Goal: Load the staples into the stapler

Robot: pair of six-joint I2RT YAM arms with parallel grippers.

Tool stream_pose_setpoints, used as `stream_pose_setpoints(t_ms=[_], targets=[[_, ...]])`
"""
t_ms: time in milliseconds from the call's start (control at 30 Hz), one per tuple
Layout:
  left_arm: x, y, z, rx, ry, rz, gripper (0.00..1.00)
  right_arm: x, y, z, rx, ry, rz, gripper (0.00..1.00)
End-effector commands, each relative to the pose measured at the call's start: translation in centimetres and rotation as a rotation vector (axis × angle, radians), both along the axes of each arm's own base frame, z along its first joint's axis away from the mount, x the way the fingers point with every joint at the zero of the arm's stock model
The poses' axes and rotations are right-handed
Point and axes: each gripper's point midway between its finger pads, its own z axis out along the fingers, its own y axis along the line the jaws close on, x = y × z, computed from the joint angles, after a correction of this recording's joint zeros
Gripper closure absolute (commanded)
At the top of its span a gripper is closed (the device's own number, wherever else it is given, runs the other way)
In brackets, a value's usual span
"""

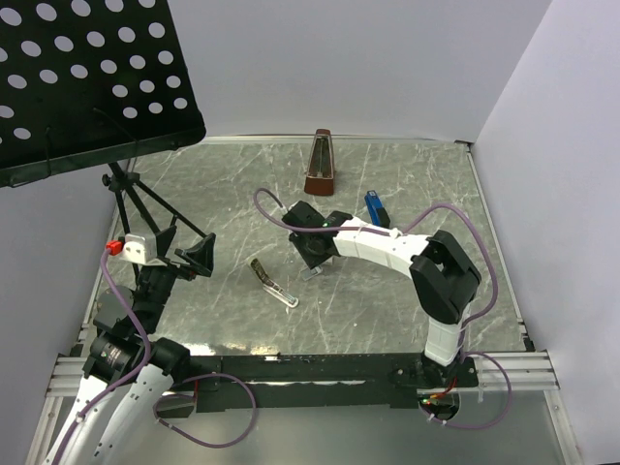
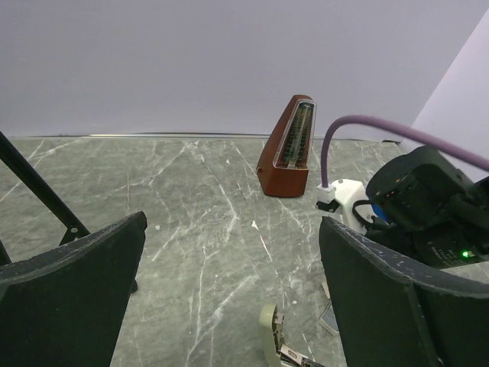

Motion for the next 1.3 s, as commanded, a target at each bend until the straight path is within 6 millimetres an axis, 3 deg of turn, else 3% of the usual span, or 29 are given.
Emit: stream_pose_setpoints(t_ms=[0,300,833,1267], targets=[[0.0,-0.1,0.3,0.002,-0.02,-0.009,0.01,0.1,-0.1,1.8,0.035,-0.032,-0.002,0.62],[-0.1,-0.1,0.3,0.002,-0.022,-0.01,0.01,-0.4,0.0,-0.6,0.006,0.022,-0.014,0.64],[0.0,-0.2,0.3,0.003,-0.02,-0.01,0.01,-0.1,0.8,-3.3,0.02,0.081,-0.003,0.76],[0.0,-0.2,0.2,0.004,-0.019,-0.015,0.01,-0.7,0.8,-4.5,0.094,0.16,-0.02,0.71]])
